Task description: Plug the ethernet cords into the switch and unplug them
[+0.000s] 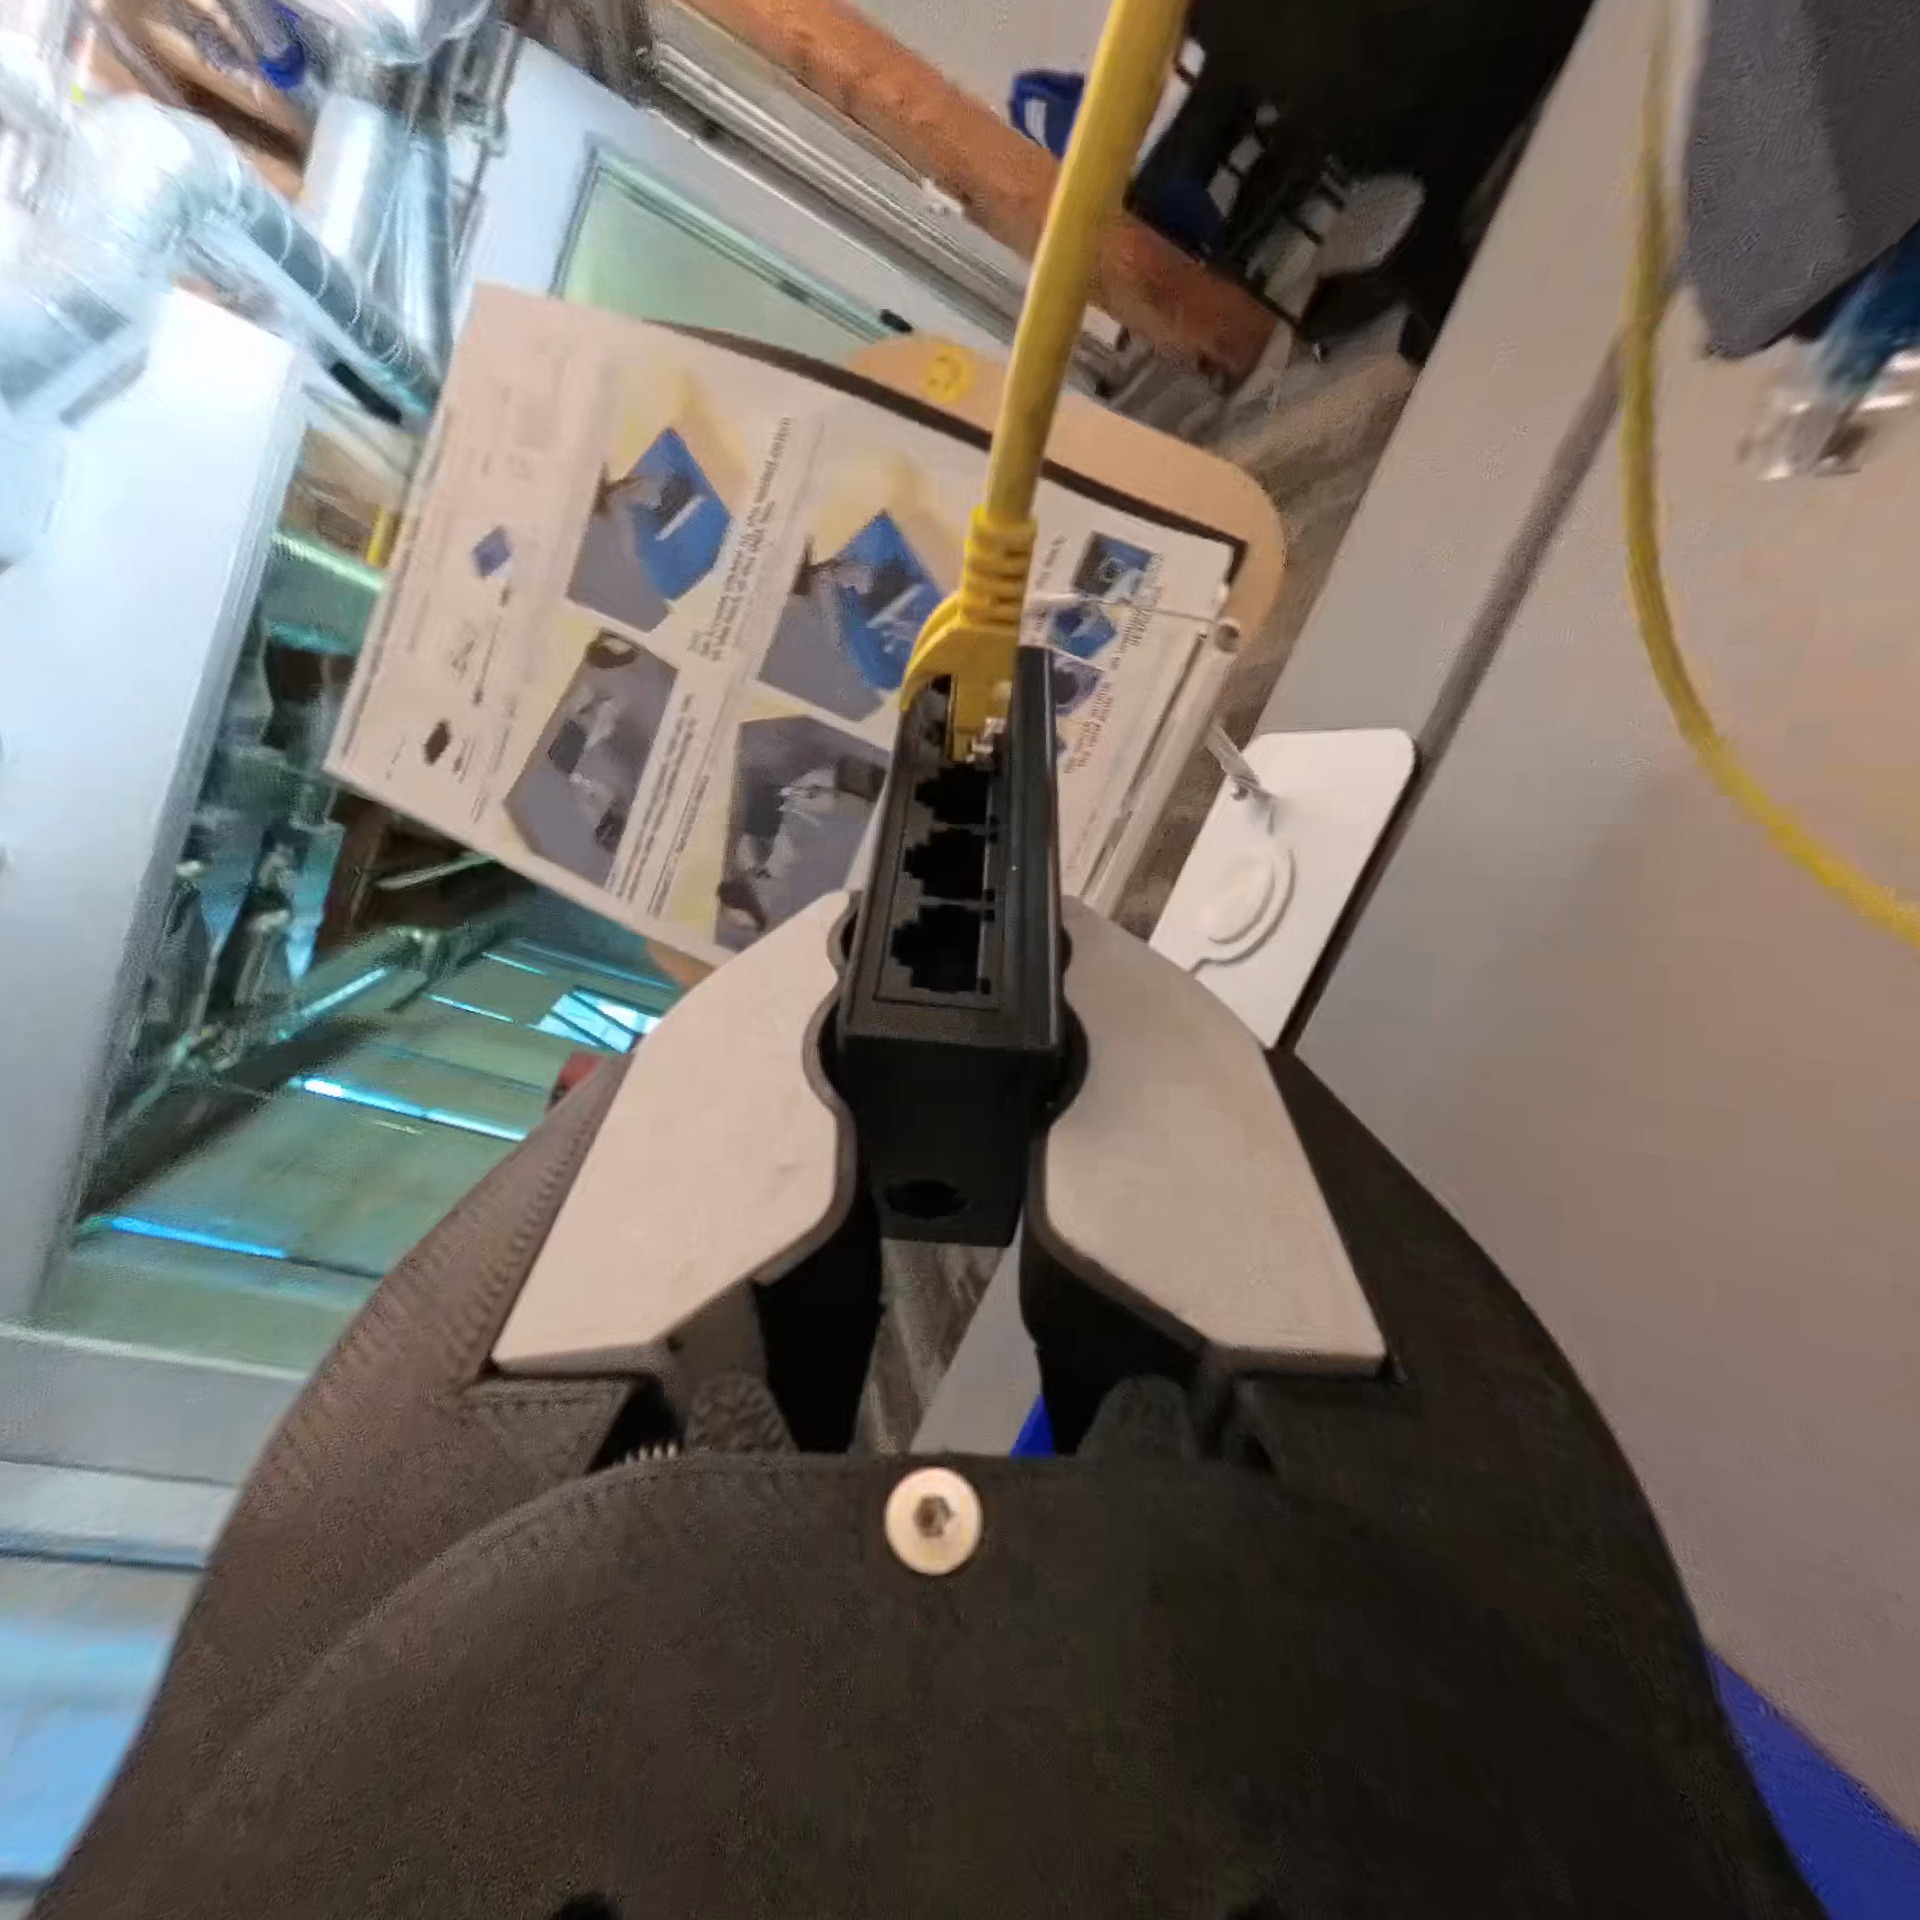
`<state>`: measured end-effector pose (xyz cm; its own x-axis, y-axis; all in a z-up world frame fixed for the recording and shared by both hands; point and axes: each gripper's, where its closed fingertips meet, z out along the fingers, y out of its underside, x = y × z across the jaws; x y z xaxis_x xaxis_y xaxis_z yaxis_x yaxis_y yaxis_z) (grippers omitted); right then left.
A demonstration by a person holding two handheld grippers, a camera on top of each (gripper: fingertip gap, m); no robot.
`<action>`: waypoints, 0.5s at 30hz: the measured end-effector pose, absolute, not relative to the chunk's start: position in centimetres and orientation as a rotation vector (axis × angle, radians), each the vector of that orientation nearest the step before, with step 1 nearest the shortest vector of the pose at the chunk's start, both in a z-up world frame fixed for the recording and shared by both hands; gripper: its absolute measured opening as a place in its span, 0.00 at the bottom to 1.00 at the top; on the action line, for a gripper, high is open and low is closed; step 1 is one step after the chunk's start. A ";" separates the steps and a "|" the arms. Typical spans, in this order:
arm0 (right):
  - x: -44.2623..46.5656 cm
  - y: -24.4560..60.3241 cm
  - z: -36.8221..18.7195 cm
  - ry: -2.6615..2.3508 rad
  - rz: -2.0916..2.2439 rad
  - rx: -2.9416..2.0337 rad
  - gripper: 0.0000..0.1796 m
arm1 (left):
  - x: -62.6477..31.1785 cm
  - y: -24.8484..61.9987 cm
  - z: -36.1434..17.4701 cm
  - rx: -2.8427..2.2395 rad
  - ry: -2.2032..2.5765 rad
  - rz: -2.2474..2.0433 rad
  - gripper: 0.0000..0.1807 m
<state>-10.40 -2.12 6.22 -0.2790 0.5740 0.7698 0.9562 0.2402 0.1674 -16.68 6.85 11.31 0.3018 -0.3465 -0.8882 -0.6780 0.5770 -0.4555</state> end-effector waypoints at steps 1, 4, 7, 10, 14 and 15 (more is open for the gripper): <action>-10.5 -2.4 6.7 -1.854 -0.745 -1.481 0.08 | -17.6 7.0 12.2 -0.997 1.258 0.271 0.16; -10.9 -4.2 8.5 -1.722 -0.510 -1.492 0.08 | -19.7 7.6 13.5 -1.049 1.198 0.216 0.16; -8.1 -4.9 10.7 -1.647 -0.600 -1.491 0.09 | -21.9 9.1 13.7 -1.141 1.156 0.234 0.16; -5.6 -6.0 14.3 -1.577 -0.639 -1.512 0.09 | -24.1 11.0 13.5 -1.238 1.097 0.271 0.16; -1.5 -7.3 20.7 -1.485 -0.729 -1.575 0.09 | -26.6 12.7 13.4 -1.334 1.030 0.259 0.16; 0.2 -7.3 22.2 -1.450 -0.795 -1.597 0.09 | -26.9 12.8 13.5 -1.336 1.022 0.254 0.16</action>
